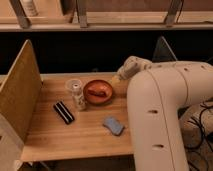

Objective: Drag the ceramic bowl in a circle

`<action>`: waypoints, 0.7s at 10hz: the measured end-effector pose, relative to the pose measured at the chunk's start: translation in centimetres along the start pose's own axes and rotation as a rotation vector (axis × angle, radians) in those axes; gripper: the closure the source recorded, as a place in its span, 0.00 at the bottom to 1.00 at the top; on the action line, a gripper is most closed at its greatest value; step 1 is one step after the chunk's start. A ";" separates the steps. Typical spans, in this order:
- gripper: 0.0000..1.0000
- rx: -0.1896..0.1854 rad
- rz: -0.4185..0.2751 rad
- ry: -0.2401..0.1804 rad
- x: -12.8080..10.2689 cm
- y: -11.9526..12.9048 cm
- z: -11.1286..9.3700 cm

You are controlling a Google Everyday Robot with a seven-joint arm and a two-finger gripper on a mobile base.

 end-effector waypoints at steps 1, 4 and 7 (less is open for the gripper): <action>0.20 0.006 0.003 -0.005 -0.2 -0.2 0.3; 0.20 0.070 0.035 -0.011 -0.6 -2.5 3.2; 0.20 0.117 0.065 -0.031 -1.7 -3.6 5.8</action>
